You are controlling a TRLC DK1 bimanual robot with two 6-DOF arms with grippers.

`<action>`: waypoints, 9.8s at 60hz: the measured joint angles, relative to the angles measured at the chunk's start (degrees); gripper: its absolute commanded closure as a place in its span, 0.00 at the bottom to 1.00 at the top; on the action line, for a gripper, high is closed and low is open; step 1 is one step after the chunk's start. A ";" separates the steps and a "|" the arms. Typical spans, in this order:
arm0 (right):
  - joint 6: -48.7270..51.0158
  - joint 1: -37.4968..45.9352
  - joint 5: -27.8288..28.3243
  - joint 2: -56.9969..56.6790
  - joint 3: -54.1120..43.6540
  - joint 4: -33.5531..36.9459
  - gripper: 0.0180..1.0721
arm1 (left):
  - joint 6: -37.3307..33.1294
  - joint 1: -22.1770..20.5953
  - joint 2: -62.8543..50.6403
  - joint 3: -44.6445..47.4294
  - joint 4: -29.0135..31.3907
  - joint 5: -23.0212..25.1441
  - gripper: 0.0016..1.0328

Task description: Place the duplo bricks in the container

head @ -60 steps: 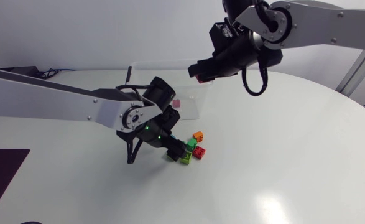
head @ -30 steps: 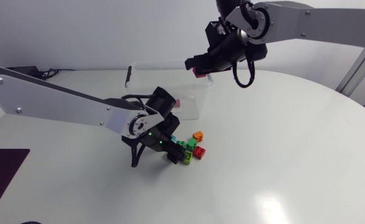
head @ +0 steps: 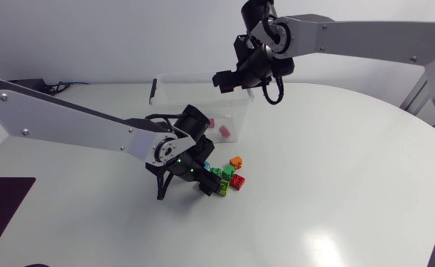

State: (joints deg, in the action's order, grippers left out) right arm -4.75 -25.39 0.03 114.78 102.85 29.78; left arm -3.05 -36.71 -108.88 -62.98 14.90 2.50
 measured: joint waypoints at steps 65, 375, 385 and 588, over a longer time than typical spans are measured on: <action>16.87 -1.77 9.20 -18.49 -50.27 -12.15 0.05 | 0.04 -1.11 9.68 1.95 1.75 0.02 0.69; 8.52 1.79 5.44 -10.88 -41.66 -14.84 0.05 | 8.50 -1.51 7.23 -14.08 20.59 0.04 0.73; 7.41 0.68 4.07 -8.13 -37.64 -14.82 0.05 | 7.91 2.36 13.62 -14.10 16.90 0.04 0.73; 0.02 0.57 0.55 1.05 -2.05 -2.86 0.07 | -3.21 6.25 12.37 9.27 -9.94 -0.85 0.05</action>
State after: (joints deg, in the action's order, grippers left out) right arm -4.73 -24.82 0.58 115.83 100.79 26.92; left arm -6.26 -30.46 -96.51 -53.71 4.95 1.65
